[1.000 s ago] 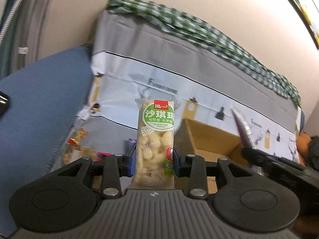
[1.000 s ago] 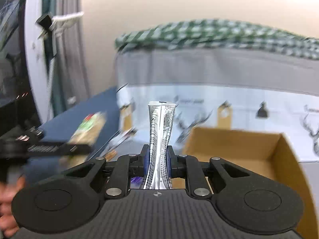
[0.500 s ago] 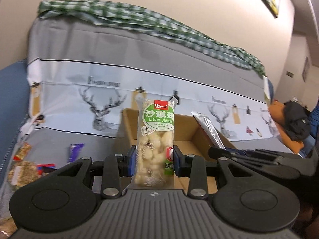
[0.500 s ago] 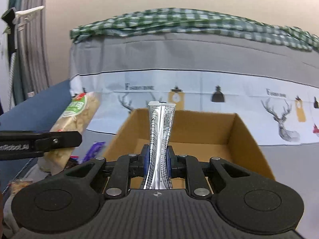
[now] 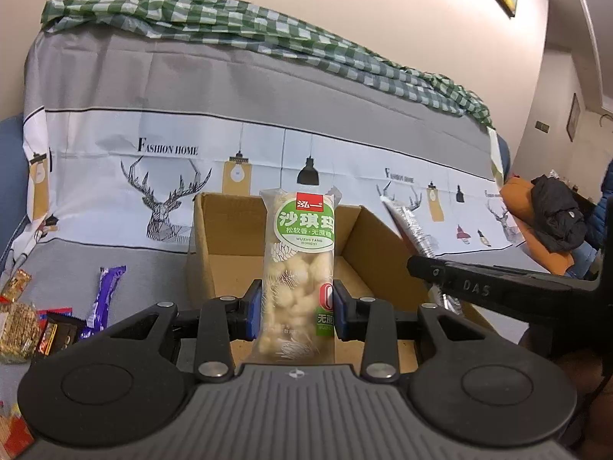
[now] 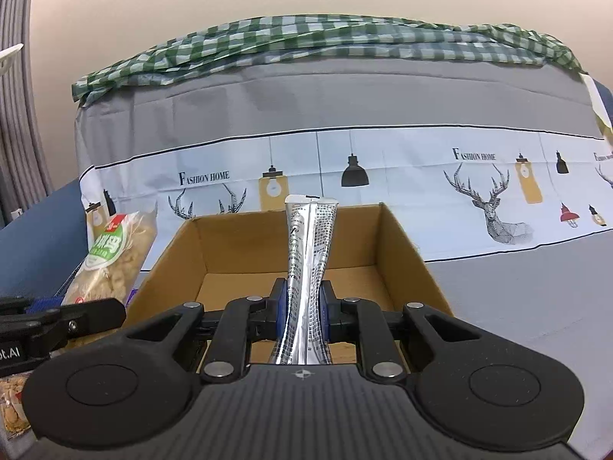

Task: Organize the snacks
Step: 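Carry the puff bag and foil stick over the cardboard box with both tools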

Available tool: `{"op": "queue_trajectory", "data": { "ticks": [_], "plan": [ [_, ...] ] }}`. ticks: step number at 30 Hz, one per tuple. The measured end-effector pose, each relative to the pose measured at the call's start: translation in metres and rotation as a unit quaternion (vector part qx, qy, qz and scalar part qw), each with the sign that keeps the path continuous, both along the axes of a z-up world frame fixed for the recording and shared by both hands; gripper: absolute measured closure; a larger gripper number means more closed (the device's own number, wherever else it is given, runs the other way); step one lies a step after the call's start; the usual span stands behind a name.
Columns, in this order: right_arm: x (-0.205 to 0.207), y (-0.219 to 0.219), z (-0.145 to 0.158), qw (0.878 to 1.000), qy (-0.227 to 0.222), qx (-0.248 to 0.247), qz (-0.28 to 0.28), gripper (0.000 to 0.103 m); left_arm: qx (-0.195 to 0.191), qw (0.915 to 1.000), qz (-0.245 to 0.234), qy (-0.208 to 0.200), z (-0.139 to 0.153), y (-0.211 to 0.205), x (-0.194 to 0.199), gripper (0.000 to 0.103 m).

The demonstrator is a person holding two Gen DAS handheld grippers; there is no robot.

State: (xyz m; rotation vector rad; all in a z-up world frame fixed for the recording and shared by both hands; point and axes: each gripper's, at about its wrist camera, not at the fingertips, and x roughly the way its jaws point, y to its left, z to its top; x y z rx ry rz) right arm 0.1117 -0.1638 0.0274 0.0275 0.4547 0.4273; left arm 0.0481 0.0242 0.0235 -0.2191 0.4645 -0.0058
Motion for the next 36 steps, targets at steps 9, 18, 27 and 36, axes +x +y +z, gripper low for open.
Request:
{"op": "queue_trajectory", "data": {
  "ticks": [9,18,27,36],
  "plan": [
    [0.000,0.002,0.000,1.000,0.000,0.001,-0.011,0.086,0.001,0.9999,-0.006,0.008,-0.007,-0.012,0.005,0.063],
    [0.001,0.001,-0.001,1.000,0.003,0.002,-0.025,0.086,0.008,0.9996,-0.027,0.009,-0.010,-0.021,0.007,0.063],
    [0.002,0.002,-0.002,1.000,0.002,0.000,-0.023,0.085,0.010,0.9994,-0.032,0.006,-0.009,-0.020,0.006,0.063],
    [0.004,0.000,-0.002,1.000,0.002,0.001,-0.025,0.085,0.015,0.9993,-0.035,0.008,-0.009,-0.022,0.007,0.063]
  ]
}}
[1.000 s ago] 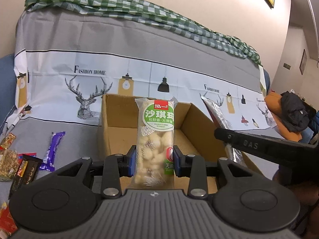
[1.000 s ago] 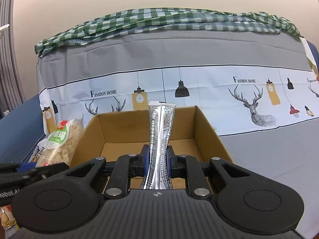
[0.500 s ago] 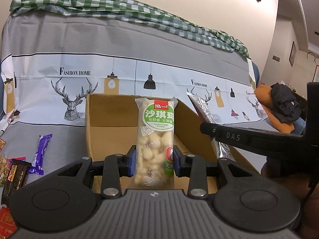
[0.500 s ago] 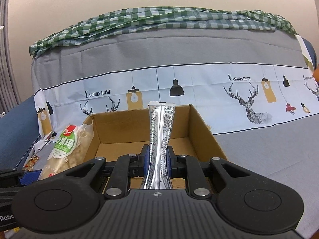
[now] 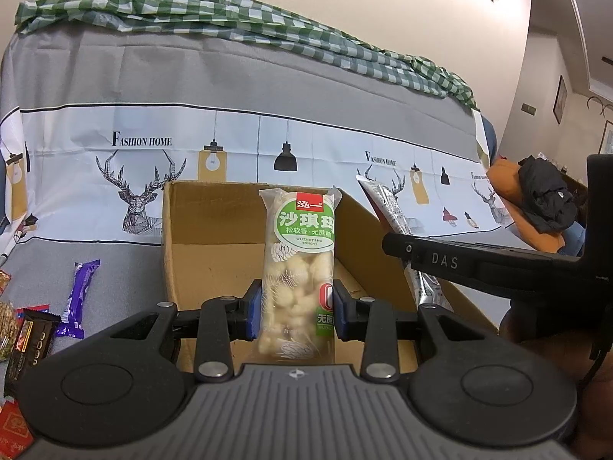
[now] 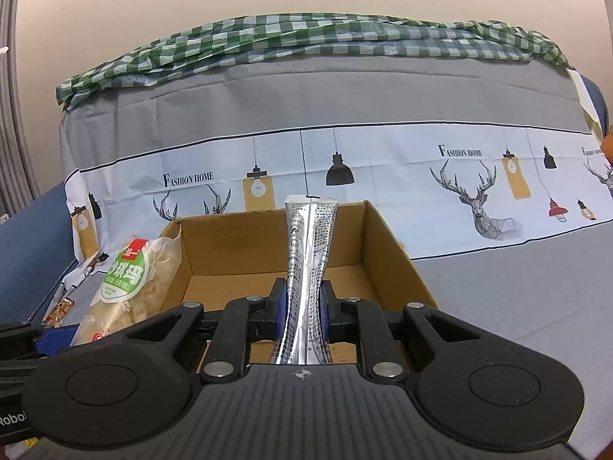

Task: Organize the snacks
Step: 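Carry the puff bag and foil stick over the cardboard box with both tools, then open both tools to drop the puff bag and foil stick into the box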

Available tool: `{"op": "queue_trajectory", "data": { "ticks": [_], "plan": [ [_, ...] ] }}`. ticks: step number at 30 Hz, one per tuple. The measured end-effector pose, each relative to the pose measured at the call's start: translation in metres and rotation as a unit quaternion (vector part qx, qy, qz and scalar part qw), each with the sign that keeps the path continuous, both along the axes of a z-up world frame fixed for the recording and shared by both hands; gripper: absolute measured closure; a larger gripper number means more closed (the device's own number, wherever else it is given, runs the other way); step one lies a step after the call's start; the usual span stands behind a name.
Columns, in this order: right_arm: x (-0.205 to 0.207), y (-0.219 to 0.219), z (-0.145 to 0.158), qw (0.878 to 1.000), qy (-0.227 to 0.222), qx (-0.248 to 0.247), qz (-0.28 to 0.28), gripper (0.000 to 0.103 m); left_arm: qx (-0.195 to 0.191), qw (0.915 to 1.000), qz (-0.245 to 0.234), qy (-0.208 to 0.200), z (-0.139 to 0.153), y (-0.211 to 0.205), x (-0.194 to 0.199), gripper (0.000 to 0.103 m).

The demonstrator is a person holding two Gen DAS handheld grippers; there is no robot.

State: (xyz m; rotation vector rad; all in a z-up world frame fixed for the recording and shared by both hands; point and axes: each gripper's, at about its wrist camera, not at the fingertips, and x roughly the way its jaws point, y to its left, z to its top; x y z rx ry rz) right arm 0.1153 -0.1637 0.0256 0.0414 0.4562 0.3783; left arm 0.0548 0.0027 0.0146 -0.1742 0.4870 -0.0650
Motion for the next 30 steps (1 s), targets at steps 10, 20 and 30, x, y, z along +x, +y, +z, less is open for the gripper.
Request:
{"op": "queue_trajectory", "data": {
  "ticks": [10,20,30],
  "plan": [
    [-0.001,0.000,-0.001,1.000,-0.001,0.001,-0.002,0.085,0.004,1.0000,-0.007,-0.002,-0.001,-0.001,0.000,0.063],
    [-0.001,0.000,0.000,1.000,-0.001,0.000,-0.003,0.085,0.008,0.9999,-0.007,-0.006,0.000,0.000,0.000,0.063],
    [0.005,-0.006,0.002,0.999,0.008,0.015,-0.044,0.038,0.013,0.9999,0.009,-0.006,0.000,0.008,-0.001,0.029]
  ]
}}
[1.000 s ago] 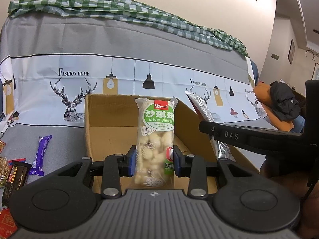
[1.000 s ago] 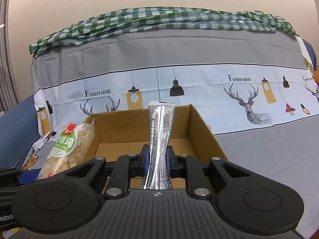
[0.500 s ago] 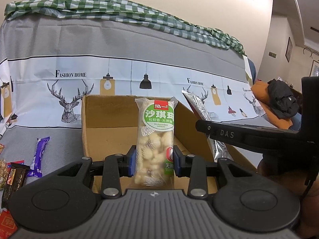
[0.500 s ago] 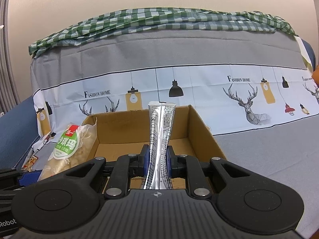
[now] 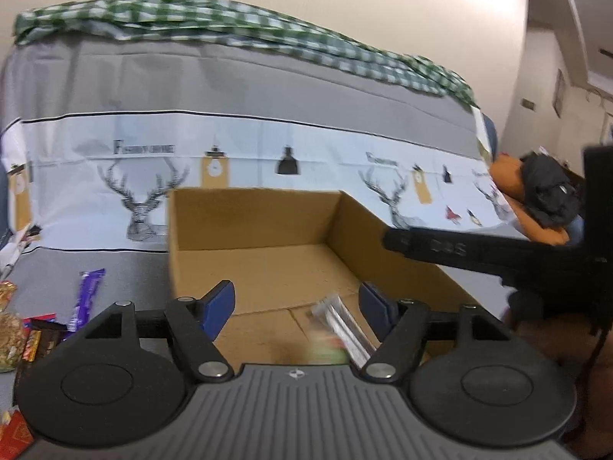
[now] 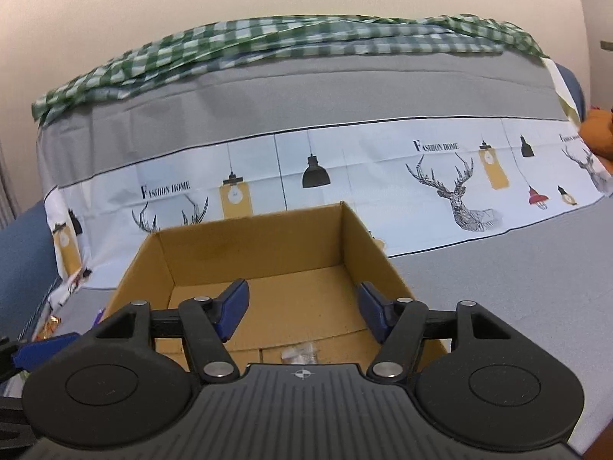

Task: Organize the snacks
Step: 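Open both tools to drop the puff bag and foil stick into the box, then move both tools back over the snack pile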

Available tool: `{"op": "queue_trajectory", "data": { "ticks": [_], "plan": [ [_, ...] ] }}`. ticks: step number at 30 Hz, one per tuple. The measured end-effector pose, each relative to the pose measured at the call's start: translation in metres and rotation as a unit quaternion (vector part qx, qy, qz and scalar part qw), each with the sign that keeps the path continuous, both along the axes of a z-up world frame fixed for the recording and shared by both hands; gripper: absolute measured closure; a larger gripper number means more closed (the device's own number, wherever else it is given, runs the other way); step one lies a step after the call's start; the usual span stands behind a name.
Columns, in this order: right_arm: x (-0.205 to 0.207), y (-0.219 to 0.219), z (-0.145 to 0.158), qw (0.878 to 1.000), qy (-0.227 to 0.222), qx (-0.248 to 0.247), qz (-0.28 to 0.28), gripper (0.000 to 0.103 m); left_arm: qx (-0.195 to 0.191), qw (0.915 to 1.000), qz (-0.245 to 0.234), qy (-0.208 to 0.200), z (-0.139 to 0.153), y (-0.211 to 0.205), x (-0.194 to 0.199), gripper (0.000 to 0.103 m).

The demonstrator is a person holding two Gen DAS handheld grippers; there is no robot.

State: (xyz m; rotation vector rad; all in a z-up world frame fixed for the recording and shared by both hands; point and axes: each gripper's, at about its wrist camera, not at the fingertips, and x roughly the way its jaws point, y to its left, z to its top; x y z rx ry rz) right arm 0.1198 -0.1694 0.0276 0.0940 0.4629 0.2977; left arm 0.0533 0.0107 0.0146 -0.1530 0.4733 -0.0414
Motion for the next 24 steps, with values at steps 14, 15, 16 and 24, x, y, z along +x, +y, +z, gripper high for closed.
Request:
{"op": "queue_trajectory", "data": {
  "ticks": [14,15,16,24],
  "plan": [
    [-0.006,0.023,-0.002,1.000,0.002,0.017,0.022,0.046,0.001,0.9983,0.057,0.006,0.039,0.094,-0.029,0.063],
    [-0.008,0.027,-0.002,0.999,0.001,0.021,0.030,0.050,0.005,0.9978,0.066,0.003,0.042,0.103,-0.034,0.066],
    [-0.011,0.032,-0.001,0.999,0.000,0.026,0.041,0.054,0.011,0.9970,0.076,0.000,0.046,0.113,-0.040,0.076],
    [-0.036,0.076,0.010,0.991,-0.017,0.036,0.131,0.066,-0.035,0.9830,0.155,0.092,0.011,0.172,-0.055,0.083]
  ]
}}
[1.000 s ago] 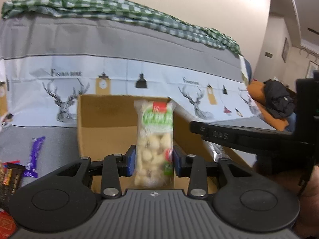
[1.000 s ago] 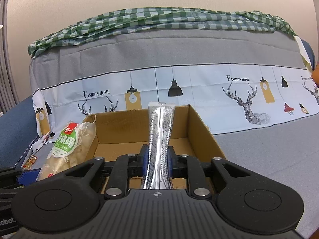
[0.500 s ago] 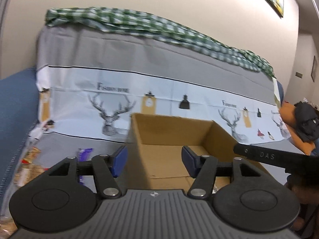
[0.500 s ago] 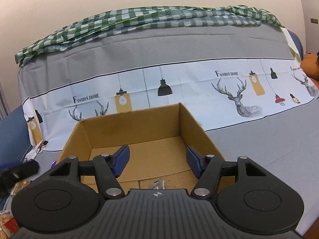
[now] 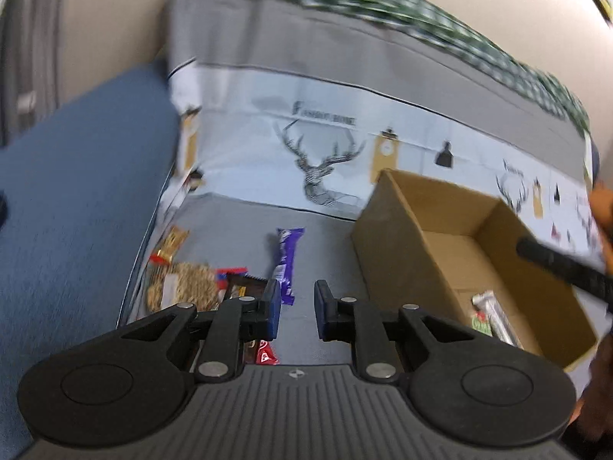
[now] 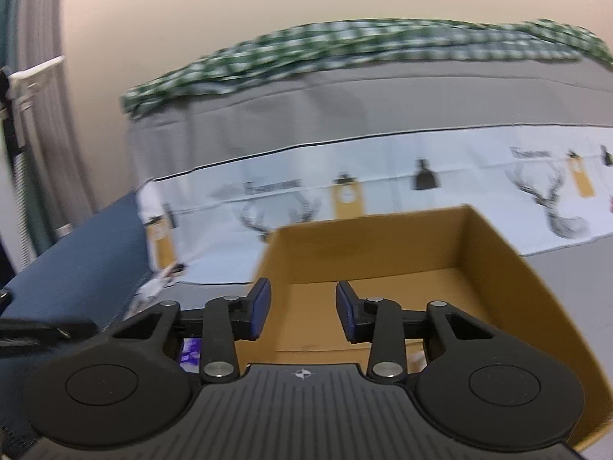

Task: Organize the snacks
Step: 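Move both tools back over the snack pile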

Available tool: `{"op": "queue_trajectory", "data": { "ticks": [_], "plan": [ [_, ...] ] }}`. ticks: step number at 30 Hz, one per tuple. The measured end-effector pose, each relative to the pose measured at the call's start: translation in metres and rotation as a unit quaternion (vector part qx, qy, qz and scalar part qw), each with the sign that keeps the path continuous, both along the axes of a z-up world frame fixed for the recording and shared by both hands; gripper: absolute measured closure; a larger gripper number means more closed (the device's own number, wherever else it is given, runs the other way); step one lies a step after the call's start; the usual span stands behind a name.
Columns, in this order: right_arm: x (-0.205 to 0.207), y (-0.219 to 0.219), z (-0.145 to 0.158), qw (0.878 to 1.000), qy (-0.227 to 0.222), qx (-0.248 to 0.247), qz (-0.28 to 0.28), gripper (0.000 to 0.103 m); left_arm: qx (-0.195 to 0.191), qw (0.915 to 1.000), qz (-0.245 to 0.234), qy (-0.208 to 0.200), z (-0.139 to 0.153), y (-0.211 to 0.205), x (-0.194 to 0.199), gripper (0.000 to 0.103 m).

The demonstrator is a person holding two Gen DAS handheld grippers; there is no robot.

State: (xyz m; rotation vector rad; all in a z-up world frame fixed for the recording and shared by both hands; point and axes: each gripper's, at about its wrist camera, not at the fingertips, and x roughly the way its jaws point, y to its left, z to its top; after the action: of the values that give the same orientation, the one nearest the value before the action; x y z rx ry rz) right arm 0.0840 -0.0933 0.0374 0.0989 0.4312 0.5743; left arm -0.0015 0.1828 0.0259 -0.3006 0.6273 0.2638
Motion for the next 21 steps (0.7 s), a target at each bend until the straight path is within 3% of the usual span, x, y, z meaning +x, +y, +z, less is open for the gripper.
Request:
{"op": "queue_trajectory", "data": {
  "ticks": [6,11,14,17,19,21],
  "plan": [
    [-0.029,0.042,0.002,0.996,-0.019,-0.014,0.091,0.067,-0.095,0.9946,0.042,0.000,-0.006,0.037,-0.008,0.083],
    [-0.060,0.090,-0.012,0.975,0.005,-0.055,0.217,0.067,-0.113,0.9904,0.077,0.021,-0.012,0.050,-0.008,0.082],
    [-0.075,0.117,-0.026,0.960,0.031,-0.083,0.264,0.067,-0.122,0.9889,0.080,0.028,-0.015,0.053,-0.008,0.082],
    [-0.083,0.142,-0.042,0.948,0.060,-0.114,0.291,0.059,-0.121,0.9889,0.080,0.030,-0.015,0.055,-0.009,0.081],
    [-0.086,0.157,-0.054,0.941,0.076,-0.137,0.299,0.047,-0.125,0.9883,0.081,0.032,-0.016,0.056,-0.009,0.081],
    [-0.087,0.170,-0.066,0.936,0.095,-0.162,0.297,0.047,-0.127,0.9879,0.081,0.036,-0.018,0.059,-0.010,0.080]
  ]
}}
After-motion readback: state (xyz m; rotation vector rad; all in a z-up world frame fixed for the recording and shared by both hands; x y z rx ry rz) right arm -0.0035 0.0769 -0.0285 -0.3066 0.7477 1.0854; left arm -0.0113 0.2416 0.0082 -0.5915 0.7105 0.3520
